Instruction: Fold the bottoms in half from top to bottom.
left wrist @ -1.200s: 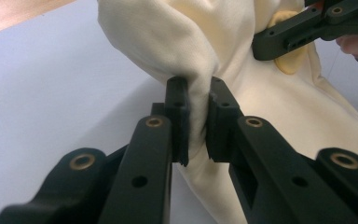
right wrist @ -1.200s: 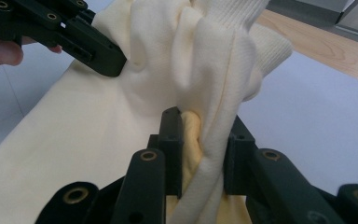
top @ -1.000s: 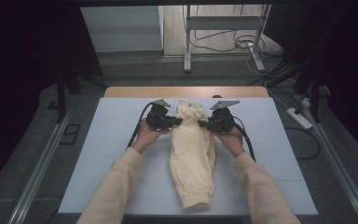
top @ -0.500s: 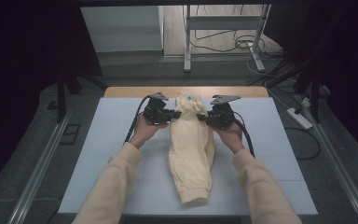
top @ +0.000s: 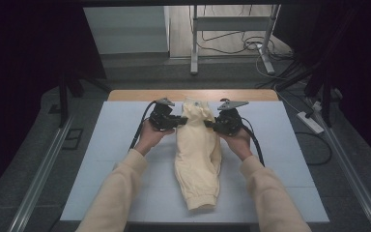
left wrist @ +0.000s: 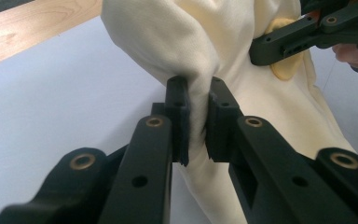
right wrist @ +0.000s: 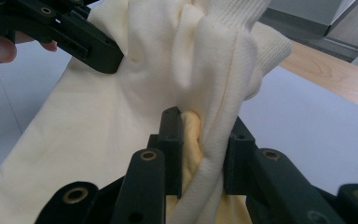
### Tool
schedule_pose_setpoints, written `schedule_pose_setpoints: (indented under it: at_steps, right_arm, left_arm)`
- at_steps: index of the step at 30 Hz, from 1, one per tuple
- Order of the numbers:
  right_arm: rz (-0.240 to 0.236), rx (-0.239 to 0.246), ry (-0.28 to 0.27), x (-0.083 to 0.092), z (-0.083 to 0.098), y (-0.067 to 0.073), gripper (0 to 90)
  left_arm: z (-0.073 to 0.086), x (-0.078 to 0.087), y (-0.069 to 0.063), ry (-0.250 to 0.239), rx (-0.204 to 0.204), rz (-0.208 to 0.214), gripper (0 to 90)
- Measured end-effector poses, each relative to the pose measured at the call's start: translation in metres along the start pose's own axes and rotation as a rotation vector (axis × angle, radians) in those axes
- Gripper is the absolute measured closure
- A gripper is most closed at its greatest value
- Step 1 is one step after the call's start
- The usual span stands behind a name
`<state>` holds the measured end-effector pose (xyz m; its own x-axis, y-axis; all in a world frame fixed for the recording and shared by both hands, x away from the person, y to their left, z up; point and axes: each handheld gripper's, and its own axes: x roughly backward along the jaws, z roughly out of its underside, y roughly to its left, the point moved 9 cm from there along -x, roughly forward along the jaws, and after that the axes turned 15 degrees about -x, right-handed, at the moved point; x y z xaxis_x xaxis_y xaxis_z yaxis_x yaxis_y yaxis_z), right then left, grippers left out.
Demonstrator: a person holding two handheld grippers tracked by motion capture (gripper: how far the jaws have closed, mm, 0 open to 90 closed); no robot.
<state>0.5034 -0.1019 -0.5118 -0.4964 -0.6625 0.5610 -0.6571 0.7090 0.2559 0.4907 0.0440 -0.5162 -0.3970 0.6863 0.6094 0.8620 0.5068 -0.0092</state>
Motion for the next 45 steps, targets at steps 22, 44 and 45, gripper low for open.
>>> schedule_pose_setpoints:
  at_steps: [22, 44, 45]
  right_arm:
    - [0.016, 0.045, -0.047, 0.012, -0.038, 0.006, 73.0]
    - [0.038, 0.097, -0.111, 0.007, -0.076, 0.007, 73.0]
    - [0.040, 0.102, -0.128, 0.009, -0.082, 0.008, 72.9]
  left_arm:
    - [-0.037, 0.027, 0.013, -0.037, -0.058, -0.051, 80.9]
    - [-0.060, 0.046, 0.042, -0.069, -0.074, -0.108, 81.0]
    - [-0.064, 0.048, 0.044, -0.075, -0.079, -0.118, 81.0]
